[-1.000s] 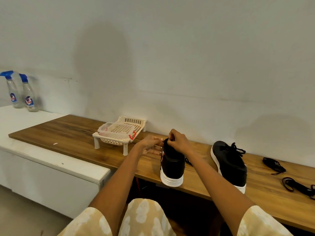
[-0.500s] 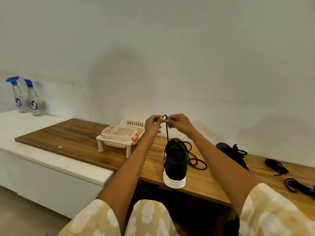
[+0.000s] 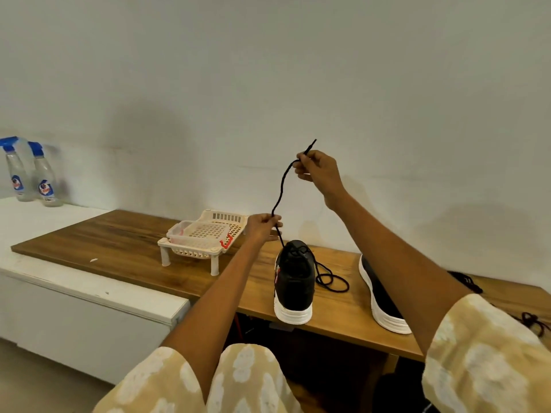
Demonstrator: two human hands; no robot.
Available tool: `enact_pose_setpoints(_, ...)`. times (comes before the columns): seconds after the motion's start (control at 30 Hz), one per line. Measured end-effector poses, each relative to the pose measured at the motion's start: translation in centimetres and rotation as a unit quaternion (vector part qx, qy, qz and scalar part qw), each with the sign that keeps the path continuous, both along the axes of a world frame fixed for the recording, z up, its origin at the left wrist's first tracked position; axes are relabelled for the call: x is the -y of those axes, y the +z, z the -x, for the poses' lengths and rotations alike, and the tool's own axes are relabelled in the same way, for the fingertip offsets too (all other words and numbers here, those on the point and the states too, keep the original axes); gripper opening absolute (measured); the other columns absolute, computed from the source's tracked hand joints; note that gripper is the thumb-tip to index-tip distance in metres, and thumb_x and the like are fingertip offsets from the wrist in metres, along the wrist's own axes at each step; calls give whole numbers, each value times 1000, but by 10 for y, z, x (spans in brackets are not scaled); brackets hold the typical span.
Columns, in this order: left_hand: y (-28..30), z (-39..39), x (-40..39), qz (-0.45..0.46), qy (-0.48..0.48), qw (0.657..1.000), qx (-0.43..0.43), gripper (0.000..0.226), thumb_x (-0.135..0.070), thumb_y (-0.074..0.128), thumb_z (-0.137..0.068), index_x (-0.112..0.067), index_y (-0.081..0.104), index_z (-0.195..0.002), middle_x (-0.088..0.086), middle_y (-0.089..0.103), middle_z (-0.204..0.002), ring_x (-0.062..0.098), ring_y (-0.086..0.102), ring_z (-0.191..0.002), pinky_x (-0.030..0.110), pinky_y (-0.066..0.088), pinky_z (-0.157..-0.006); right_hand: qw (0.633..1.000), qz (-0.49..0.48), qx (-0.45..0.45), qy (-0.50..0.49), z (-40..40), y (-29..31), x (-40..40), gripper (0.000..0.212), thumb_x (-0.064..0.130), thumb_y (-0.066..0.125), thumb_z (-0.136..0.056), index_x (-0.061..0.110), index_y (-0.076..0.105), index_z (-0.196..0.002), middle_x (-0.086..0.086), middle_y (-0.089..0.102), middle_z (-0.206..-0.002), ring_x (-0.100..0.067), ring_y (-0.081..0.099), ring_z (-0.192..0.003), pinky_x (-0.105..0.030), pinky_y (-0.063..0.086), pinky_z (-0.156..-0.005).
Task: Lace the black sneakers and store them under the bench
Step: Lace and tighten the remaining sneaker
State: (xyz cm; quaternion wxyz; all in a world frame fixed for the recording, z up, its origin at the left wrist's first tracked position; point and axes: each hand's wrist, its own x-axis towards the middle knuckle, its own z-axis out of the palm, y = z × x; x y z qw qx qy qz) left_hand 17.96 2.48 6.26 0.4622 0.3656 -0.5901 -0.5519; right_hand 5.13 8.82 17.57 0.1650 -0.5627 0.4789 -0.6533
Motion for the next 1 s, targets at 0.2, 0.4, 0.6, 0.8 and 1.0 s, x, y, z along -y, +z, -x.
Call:
enact_pose_setpoints(0.2, 4, -10, 6, -109, 43, 986, -118, 21, 7, 40, -90, -6, 51, -78, 8, 46, -64, 16, 47, -40, 29, 47, -47, 972, -178, -154, -22, -16, -50, 5, 19, 17, 60, -91, 4, 68, -103, -5, 69, -89, -8, 59, -71, -15, 45, -63)
enact_pose_setpoints(0.4, -32, -28, 12, -130, 105, 986, -8, 15, 0, 34, -87, -8, 46, -83, 4, 34, -58, 13, 31, -41, 26, 28, -42, 934, -278, -207, -92, -1, -111, 11, 31, 3, 52, -89, 11, 64, -116, -8, 63, -117, -21, 60, -101, -22, 43, -80)
enact_pose_setpoints(0.6, -61, -24, 19, -157, 129, 971, 125, 12, -2, 42, -93, -5, 54, -92, 10, 50, -65, 19, 46, -50, 29, 41, -49, 881, -380, -194, -204, 71, -159, -6, 38, -5, 42, -89, 5, 62, -119, -15, 60, -125, -32, 58, -112, -40, 49, -95)
enact_pose_setpoints(0.8, -69, -1, 21, 19, 59, 912, 406, 27, -15, 42, -95, -2, 64, -103, 13, 61, -115, 29, 56, -107, 36, 46, -88, 820, -434, -302, -218, 77, -199, 8, 28, 11, 43, -95, 11, 46, -67, -9, 48, -67, -21, 44, -57, -29, 37, -53)
enact_pose_setpoints(1.0, -65, 25, 27, 177, 139, 866, 446, 31, -20, 45, -92, -22, 61, -119, 10, 48, -131, 28, 40, -124, 44, 32, -103, 771, -427, -394, -261, 96, -209, 20, 29, 22, 50, -95, 14, 52, -67, -3, 53, -68, -19, 52, -65, -23, 39, -56)
